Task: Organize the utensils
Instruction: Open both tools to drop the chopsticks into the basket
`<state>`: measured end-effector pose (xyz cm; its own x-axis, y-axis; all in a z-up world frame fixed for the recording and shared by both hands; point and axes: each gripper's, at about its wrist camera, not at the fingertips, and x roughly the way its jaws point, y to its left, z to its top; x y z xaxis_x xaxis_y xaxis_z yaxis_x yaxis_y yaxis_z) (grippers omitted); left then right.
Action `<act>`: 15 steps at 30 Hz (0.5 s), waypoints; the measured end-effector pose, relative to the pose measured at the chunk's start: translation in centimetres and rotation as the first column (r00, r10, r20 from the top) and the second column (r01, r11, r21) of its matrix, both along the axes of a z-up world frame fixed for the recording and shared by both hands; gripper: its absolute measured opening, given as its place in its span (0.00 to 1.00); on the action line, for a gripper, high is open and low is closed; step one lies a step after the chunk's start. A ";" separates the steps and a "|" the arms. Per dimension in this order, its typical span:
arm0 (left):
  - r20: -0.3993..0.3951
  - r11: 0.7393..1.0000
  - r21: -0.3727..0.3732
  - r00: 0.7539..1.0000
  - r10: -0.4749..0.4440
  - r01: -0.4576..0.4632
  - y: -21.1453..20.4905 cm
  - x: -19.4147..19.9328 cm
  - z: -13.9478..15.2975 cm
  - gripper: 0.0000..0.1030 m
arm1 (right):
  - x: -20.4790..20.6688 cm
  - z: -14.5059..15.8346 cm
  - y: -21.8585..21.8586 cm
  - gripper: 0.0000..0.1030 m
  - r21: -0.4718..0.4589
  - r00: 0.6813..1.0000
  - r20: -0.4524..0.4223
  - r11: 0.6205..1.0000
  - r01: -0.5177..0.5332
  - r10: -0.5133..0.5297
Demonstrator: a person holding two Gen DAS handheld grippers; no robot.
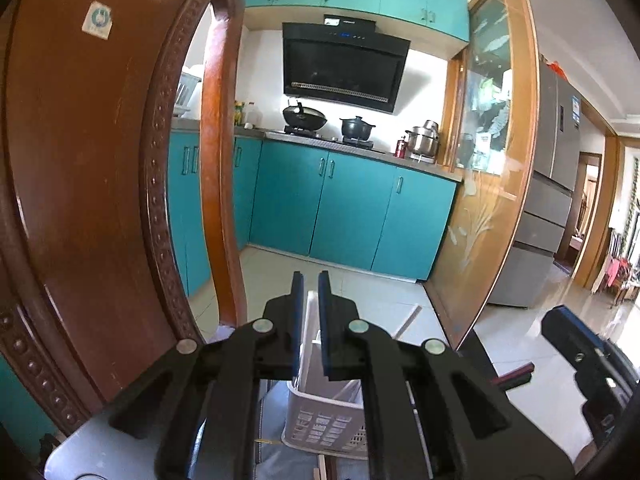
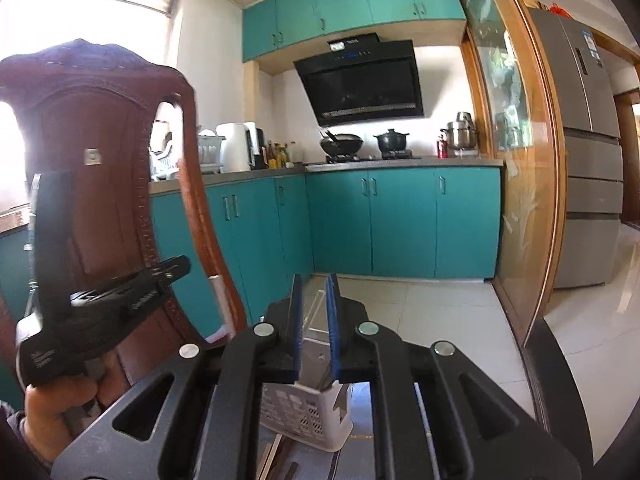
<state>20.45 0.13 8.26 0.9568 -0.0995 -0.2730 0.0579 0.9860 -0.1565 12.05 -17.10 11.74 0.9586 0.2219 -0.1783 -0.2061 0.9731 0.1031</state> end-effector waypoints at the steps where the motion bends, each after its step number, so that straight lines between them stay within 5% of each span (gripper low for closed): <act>1: 0.007 1.000 0.005 1.000 -0.009 0.009 -0.1 -0.4 -0.1 0.07 | -0.6 0.0 0.1 0.12 -0.007 1.000 0.009 1.000 -0.012 0.012; 5: 0.020 1.000 0.018 1.000 -0.014 0.014 0.4 -2.0 -0.7 0.12 | -3.4 -1.7 1.1 0.19 -0.061 0.992 -0.006 0.990 -0.126 0.125; 8: -0.007 0.999 0.034 1.000 -0.016 0.016 0.8 -2.9 -1.8 0.16 | -3.3 -5.1 2.6 0.23 -0.095 0.968 -0.160 0.973 -0.209 0.192; 10: -0.049 0.998 0.051 0.999 -0.019 0.021 1.0 -3.4 -3.1 0.18 | -2.0 -8.3 3.5 0.24 -0.095 0.923 -0.330 0.966 -0.239 0.196; 12: -0.089 0.997 0.076 0.996 -0.013 0.020 1.1 -3.6 -4.3 0.18 | -0.2 -11.8 4.2 0.27 -0.082 0.846 -0.504 0.965 -0.250 0.176; 15: -0.141 0.994 0.103 0.990 -0.006 0.021 1.3 -3.9 -5.8 0.19 | 1.7 -15.3 4.7 0.35 -0.035 0.744 -0.647 0.969 -0.245 0.165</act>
